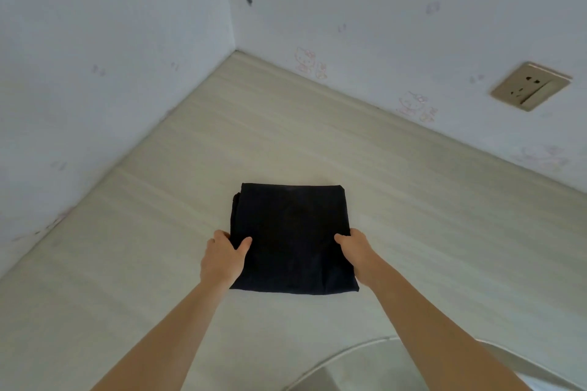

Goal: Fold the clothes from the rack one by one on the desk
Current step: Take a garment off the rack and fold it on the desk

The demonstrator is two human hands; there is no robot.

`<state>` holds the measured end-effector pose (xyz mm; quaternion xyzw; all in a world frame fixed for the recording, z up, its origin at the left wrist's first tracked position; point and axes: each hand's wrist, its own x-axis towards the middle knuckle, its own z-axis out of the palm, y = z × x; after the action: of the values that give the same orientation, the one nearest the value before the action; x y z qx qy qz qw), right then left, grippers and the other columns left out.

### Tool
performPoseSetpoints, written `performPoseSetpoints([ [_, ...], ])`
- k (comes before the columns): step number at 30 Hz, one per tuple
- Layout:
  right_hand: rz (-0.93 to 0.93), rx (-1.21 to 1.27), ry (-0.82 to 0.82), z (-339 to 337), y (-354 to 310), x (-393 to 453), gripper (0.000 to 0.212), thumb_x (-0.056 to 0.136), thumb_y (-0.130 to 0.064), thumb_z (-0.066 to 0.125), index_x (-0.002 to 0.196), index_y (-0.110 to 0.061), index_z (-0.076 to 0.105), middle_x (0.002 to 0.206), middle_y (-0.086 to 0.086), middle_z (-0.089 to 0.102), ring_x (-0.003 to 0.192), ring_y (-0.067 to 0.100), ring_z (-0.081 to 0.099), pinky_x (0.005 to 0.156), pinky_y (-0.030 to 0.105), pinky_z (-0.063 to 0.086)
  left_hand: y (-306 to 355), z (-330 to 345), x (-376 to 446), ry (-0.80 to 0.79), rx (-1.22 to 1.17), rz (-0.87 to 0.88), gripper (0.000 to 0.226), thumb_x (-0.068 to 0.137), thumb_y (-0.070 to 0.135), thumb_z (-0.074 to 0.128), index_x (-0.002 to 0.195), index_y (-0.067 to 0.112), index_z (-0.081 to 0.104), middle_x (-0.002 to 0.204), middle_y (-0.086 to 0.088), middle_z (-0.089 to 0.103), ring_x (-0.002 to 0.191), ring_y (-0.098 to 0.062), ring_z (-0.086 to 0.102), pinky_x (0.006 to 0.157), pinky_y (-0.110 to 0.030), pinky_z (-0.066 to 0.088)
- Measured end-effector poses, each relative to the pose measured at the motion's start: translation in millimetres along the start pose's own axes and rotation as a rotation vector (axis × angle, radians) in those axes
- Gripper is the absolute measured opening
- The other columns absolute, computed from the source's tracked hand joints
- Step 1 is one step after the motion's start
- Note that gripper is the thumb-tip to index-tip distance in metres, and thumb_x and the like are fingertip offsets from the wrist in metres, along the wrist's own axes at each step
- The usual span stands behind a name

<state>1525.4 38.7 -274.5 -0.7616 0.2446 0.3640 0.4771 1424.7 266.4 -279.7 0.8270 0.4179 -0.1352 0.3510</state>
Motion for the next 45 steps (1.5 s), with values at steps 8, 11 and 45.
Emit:
performPoseSetpoints([
  [8, 0.026, 0.219, 0.020, -26, 95, -76, 0.015, 0.098, -0.016, 0.044, 0.110, -0.013, 0.053, 0.104, 0.006, 0.062, 0.098, 0.026, 0.060, 0.091, 0.043, 0.050, -22, 18, -63, -0.171, -0.023, 0.074, 0.035, 0.098, 0.036, 0.051, 0.092, 0.004, 0.062, 0.083, -0.007, 0.062, 0.079, -0.024, 0.057, 0.070, -0.033, 0.042],
  [11, 0.039, 0.275, 0.057, -41, 131, -95, 0.018, 0.098, -0.016, 0.043, 0.113, -0.014, 0.053, 0.106, 0.006, 0.062, 0.099, 0.026, 0.061, 0.093, 0.044, 0.050, -24, 29, -88, -0.250, -0.052, 0.136, 0.029, 0.099, 0.032, 0.050, 0.091, 0.007, 0.063, 0.087, -0.008, 0.064, 0.084, -0.026, 0.061, 0.075, -0.039, 0.048],
  [45, 0.351, 0.846, 0.536, -415, 710, -193, 0.019, 0.096, -0.017, 0.050, 0.113, -0.019, 0.058, 0.105, 0.003, 0.067, 0.095, 0.024, 0.066, 0.092, 0.043, 0.052, 38, 573, -493, -0.979, 0.254, 0.286, 0.018, 0.099, 0.016, 0.051, 0.115, 0.024, 0.052, 0.109, 0.005, 0.064, 0.095, -0.011, 0.061, 0.070, -0.025, 0.047],
])
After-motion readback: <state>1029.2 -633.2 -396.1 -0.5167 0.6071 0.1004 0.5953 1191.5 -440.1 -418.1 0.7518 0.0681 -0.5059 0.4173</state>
